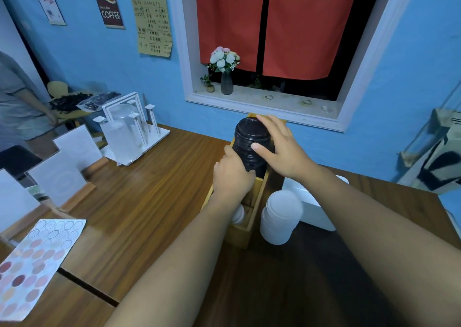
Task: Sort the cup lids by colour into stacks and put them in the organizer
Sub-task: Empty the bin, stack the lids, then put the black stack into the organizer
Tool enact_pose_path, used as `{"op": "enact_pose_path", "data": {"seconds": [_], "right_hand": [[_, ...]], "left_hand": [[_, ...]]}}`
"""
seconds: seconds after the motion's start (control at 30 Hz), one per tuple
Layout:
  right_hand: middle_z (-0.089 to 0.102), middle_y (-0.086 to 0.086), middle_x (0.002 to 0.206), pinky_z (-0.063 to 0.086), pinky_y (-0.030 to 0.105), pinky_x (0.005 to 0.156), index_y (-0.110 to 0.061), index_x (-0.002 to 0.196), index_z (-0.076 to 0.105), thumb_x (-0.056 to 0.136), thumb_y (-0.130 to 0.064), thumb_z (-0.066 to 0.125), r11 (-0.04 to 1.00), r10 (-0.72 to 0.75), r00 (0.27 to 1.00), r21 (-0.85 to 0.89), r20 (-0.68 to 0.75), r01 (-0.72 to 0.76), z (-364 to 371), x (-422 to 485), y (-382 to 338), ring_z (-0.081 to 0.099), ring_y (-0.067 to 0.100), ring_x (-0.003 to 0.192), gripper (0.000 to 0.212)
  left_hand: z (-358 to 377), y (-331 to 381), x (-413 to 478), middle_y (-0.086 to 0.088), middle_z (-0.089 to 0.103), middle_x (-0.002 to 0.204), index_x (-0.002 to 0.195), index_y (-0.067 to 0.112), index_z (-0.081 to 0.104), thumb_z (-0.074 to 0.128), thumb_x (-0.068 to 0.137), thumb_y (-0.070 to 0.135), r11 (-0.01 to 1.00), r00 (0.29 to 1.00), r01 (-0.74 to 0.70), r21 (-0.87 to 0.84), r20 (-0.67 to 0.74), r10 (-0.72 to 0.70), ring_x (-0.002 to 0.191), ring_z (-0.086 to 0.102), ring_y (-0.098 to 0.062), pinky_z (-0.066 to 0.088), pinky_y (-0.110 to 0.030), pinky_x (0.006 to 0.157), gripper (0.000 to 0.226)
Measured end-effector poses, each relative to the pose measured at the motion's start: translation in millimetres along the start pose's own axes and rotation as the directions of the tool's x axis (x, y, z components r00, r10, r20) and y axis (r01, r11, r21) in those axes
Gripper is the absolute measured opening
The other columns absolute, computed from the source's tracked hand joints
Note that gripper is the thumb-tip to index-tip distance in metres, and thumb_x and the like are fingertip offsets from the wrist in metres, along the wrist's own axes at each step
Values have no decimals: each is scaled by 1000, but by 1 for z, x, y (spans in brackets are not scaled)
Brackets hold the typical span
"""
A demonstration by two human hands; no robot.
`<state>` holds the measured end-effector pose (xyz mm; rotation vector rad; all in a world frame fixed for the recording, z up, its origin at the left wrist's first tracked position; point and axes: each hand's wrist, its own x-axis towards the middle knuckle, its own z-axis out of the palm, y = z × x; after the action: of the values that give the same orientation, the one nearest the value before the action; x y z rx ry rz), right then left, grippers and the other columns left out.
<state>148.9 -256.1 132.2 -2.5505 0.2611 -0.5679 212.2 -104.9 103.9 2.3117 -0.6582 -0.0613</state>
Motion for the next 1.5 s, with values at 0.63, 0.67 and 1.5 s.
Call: {"op": "enact_pose_path", "data": {"seconds": [0.63,0.67,1.5], "right_hand": [[51,-7,149,29,21,104,-29,135,59,92,-50,59,987,-10,998,-162,-54,1,25,-174,37,47,16,133,48],[52,-6,148,31,23,104,-28,134,60,91,-48,62,986,-22,998,-166,-60,12,25,-174,38,49,17,132,48],[47,-8,148,57,37,95,-33,131,60,80,-40,80,999,42,993,28,-106,-40,7,-196,35,45,13,132,55]], "left_hand": [[86,-38,-197,7,20,169,160,26,17,68,97,31,963,947,-241,-121,185,261,156,18,-12,16,-28,124,81],[91,-41,-197,7,18,169,161,25,14,68,97,33,977,959,-176,-117,206,197,156,18,-13,15,-29,124,84],[125,-32,-170,-1,43,150,155,20,28,87,81,27,982,988,-128,-140,72,139,140,41,-18,33,-26,111,95]]}}
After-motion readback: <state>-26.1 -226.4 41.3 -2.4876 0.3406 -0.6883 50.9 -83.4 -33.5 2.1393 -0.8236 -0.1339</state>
